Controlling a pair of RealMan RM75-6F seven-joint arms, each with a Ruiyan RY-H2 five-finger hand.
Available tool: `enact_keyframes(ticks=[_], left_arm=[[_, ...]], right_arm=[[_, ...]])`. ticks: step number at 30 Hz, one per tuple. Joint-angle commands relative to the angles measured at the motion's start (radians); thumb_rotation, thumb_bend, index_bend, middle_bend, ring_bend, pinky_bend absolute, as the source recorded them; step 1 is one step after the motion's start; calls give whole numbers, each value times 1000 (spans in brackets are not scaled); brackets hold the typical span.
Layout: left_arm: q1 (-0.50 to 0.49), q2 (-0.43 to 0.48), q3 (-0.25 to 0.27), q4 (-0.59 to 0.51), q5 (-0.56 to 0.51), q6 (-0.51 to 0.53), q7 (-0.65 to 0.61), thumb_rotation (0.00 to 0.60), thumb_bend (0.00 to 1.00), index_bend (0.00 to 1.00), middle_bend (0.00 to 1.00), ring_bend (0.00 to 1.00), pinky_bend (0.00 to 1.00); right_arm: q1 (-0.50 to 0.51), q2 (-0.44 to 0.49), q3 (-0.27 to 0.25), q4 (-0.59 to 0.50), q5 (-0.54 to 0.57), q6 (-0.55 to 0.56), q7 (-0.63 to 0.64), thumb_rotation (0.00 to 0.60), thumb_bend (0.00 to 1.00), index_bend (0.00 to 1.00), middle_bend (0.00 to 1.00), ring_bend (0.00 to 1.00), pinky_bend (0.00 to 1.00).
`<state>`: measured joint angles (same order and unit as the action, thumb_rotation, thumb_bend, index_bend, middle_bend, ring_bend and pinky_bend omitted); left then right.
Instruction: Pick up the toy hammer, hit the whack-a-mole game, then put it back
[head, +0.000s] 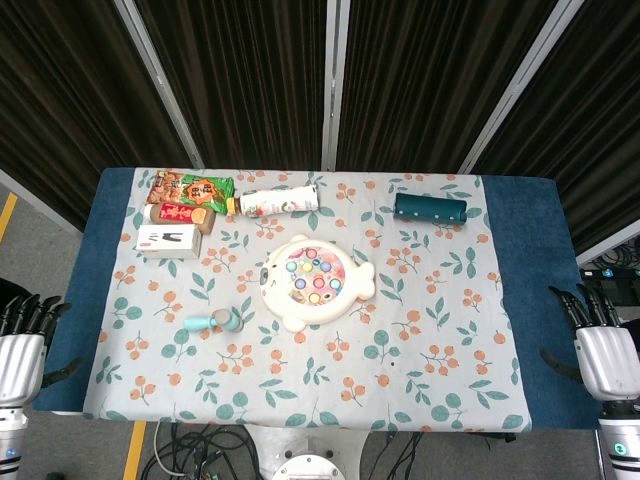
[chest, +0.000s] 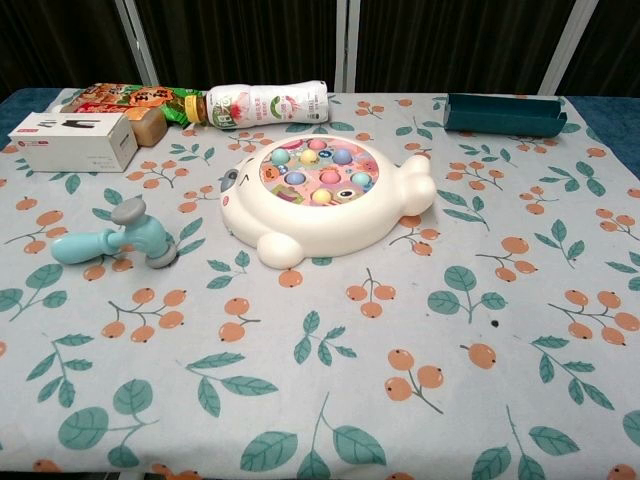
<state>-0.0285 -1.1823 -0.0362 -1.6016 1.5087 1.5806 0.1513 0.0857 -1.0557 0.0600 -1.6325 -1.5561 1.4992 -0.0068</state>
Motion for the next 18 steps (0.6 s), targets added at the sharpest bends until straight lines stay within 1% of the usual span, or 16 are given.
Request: enact_keyframes(ticks=[1,7,11,15,18], left_arm=[[2,-1,-1,-2,-4,0,1,600,32,216,163,79,71],[0,0,0,-10,-2,-6,4,600,32,217,163,79,71],[-26,-10,-17,-7,16,-18,-20,600,30,216,163,79,71],[-88,-4,-30,-23,27,-102,-92,600,37,219,173,79,74],[-154,-9,-49,-35,25,-190,-146,600,63,248,195,80,81]], right_arm=[[3,-1,0,0,-2,-3,-1,600,67,103,182,41,52],[7,6,2,2,-7,-2,0,600,68,103,182,41,52],[4,13,8,1,-13,17,0,600,68,102,182,41,52],[1,20,12,1,-15,31,-4,600,67,103,182,41,52],[1,23,16,3,-14,34,-3,600,68,103,182,41,52]])
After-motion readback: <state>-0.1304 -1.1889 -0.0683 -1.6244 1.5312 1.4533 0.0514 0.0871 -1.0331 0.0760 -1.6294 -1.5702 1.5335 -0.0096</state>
